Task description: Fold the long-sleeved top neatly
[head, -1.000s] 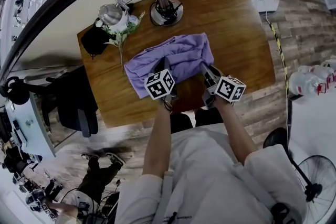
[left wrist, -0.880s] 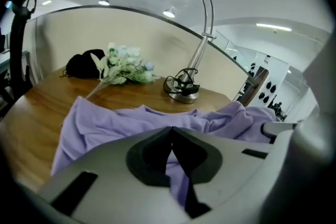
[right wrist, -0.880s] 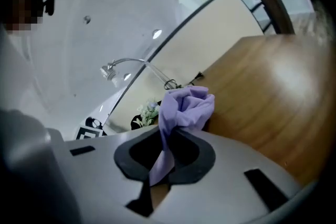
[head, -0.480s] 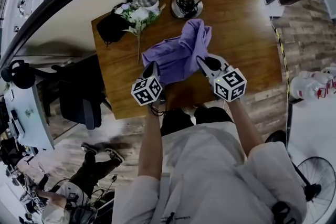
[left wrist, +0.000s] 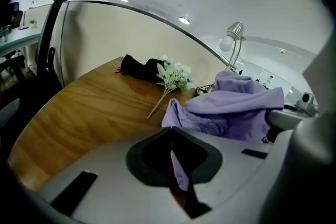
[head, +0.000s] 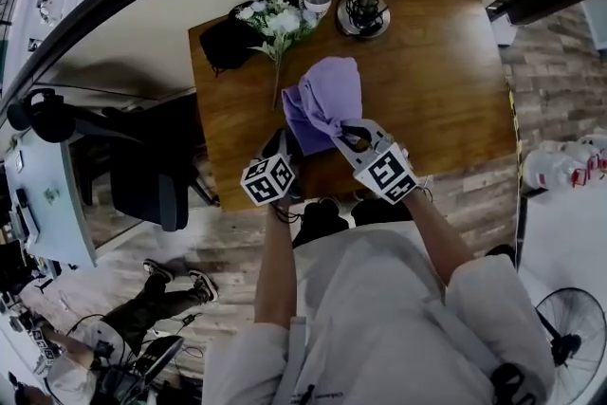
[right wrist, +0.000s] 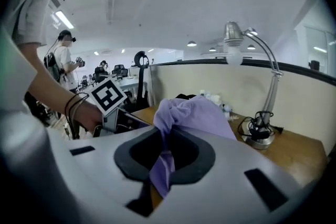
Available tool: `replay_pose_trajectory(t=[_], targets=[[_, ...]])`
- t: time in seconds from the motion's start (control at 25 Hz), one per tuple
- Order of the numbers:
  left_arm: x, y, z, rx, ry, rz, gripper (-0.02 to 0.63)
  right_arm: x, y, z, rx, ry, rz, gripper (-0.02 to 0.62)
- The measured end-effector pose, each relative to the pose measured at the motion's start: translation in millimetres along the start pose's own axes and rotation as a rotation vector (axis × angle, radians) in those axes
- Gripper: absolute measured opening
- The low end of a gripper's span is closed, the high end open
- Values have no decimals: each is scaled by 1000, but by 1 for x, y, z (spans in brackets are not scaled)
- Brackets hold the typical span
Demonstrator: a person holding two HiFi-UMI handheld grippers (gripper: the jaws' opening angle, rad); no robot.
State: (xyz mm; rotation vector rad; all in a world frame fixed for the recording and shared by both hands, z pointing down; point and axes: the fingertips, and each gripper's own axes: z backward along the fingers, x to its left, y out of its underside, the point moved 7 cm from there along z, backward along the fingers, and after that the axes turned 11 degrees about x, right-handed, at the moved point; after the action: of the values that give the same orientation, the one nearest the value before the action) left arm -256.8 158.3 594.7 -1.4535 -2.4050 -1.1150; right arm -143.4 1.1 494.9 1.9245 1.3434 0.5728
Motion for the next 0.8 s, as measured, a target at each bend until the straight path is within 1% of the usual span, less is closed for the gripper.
replay_pose_trajectory(t=[0.16, 0.24, 0.32, 0.4, 0.44, 0.48, 0.56, 0.6, 0.64, 0.68, 0.76, 0.8], targets=[[11, 7, 7, -6, 7, 27, 23, 28, -1, -31, 71, 25, 92, 38], [13, 9, 9, -10, 10, 39, 23, 40, 3, -52, 132, 31, 149, 40], [13, 11, 10, -13, 12, 46, 23, 50, 10, -75, 212, 38, 229, 40], [12, 11, 12, -17, 14, 46, 23, 57, 18, -96, 286, 25, 289, 43], [12, 9, 14, -22, 12, 44, 23, 61, 22, -105, 313, -2, 304, 57], [13, 7, 16, -28, 9, 42, 23, 65, 25, -111, 332, -42, 316, 98], [13, 1, 21, -46, 5, 30, 23, 75, 29, -110, 344, -124, 350, 219], [12, -3, 23, -57, 7, 23, 23, 78, 28, -104, 339, -153, 360, 268], [10, -8, 25, -68, 15, 16, 23, 79, 27, -94, 323, -175, 349, 290], [7, -15, 27, -79, 28, 9, 23, 78, 23, -83, 292, -191, 312, 269], [-5, -31, 30, -110, 59, -9, 23, 63, 14, -61, 202, -209, 190, 218], [-14, -42, 30, -133, 72, -24, 23, 48, 10, -52, 159, -197, 121, 215]])
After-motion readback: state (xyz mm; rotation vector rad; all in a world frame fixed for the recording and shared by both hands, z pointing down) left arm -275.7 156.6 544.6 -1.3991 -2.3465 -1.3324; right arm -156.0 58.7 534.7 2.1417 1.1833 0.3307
